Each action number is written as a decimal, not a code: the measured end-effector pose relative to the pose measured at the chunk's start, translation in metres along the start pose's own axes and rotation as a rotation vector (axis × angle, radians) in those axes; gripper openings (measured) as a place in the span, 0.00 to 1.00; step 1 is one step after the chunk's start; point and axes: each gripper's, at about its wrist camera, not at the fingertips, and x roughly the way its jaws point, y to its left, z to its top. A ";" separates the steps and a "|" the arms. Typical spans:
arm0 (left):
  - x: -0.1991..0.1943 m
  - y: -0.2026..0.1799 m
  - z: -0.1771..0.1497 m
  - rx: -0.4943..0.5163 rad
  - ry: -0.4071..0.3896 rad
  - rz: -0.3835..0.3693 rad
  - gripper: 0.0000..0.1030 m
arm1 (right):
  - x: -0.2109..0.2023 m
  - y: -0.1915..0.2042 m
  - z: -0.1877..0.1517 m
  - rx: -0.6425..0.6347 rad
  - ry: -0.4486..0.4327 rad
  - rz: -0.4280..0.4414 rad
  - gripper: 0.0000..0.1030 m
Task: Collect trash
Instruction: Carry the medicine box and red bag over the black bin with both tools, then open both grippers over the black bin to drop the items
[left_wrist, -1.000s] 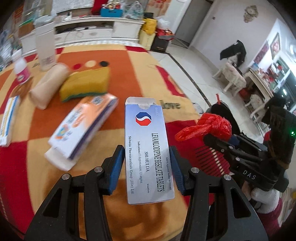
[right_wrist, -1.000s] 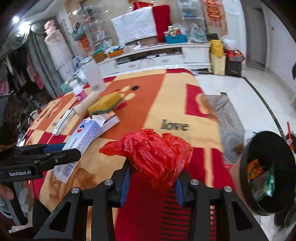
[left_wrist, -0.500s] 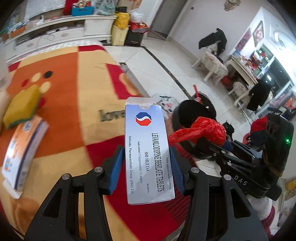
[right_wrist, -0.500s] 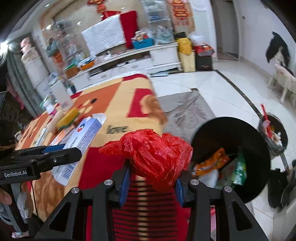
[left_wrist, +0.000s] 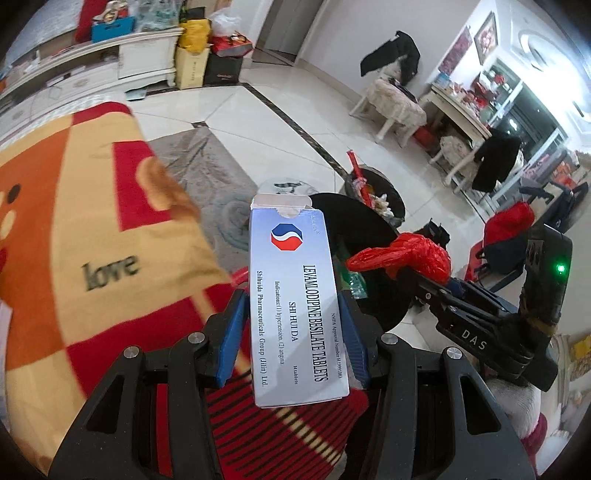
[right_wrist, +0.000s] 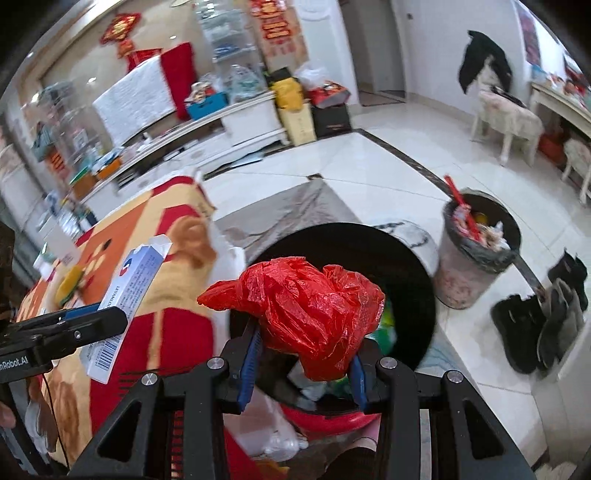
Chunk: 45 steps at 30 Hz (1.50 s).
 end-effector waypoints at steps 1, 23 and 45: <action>0.005 -0.004 0.002 0.004 0.004 0.000 0.46 | 0.001 -0.004 0.000 0.009 0.002 -0.006 0.38; 0.054 -0.024 0.015 0.004 0.042 0.001 0.46 | 0.027 -0.035 -0.003 0.072 0.057 -0.046 0.38; 0.068 -0.018 0.011 -0.037 0.071 -0.068 0.59 | 0.028 -0.045 -0.003 0.132 0.050 -0.028 0.73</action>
